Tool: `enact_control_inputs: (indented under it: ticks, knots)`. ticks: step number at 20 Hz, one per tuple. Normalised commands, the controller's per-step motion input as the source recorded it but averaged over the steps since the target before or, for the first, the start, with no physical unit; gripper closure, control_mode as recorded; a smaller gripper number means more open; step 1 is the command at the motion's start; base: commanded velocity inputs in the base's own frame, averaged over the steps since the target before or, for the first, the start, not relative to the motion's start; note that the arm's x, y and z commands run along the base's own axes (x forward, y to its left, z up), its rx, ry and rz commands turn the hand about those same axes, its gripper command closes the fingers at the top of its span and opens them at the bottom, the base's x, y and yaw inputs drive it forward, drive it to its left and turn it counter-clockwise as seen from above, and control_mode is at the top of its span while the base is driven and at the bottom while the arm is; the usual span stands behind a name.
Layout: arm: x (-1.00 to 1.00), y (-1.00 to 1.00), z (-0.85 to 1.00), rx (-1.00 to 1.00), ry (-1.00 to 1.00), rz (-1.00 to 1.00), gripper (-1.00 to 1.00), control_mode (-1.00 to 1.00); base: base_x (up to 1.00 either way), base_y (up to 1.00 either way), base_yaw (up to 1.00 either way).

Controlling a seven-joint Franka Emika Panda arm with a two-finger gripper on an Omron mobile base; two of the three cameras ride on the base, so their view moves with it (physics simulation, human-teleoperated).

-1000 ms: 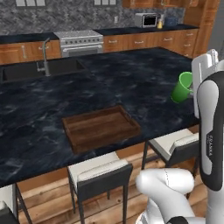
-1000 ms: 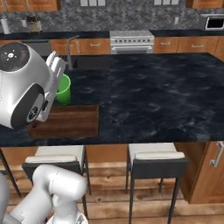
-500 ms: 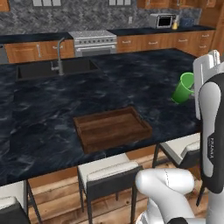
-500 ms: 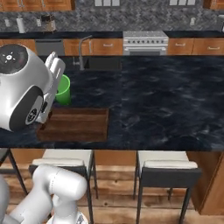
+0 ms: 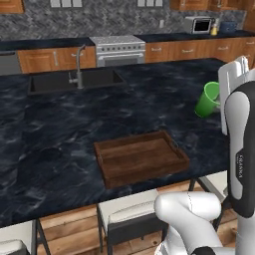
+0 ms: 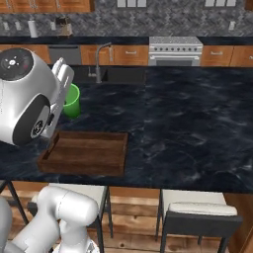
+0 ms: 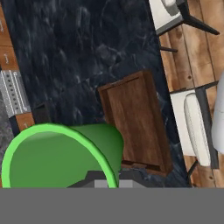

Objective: There is a tray on the dining counter. Grab the cup, mug, and pitcher and place them on the tray. The pitcher may be placed next to the tray if it cannot fit the tray.

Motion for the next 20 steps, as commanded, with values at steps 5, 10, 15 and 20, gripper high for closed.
enact_control_inputs:
  ticks: [5,10,15,20]
  knots:
    - [0.0,0.0,0.0,0.0,0.0,0.0,1.0,1.0,0.27,0.0,0.13]
    - [0.0,0.0,0.0,0.0,0.0,0.0,1.0,1.0,0.3,0.0,0.24]
    - [0.0,0.0,0.0,0.0,0.0,0.0,1.0,1.0,0.49,0.0,0.09]
    - [0.0,0.0,0.0,0.0,0.0,0.0,1.0,1.0,0.62,0.0,0.0]
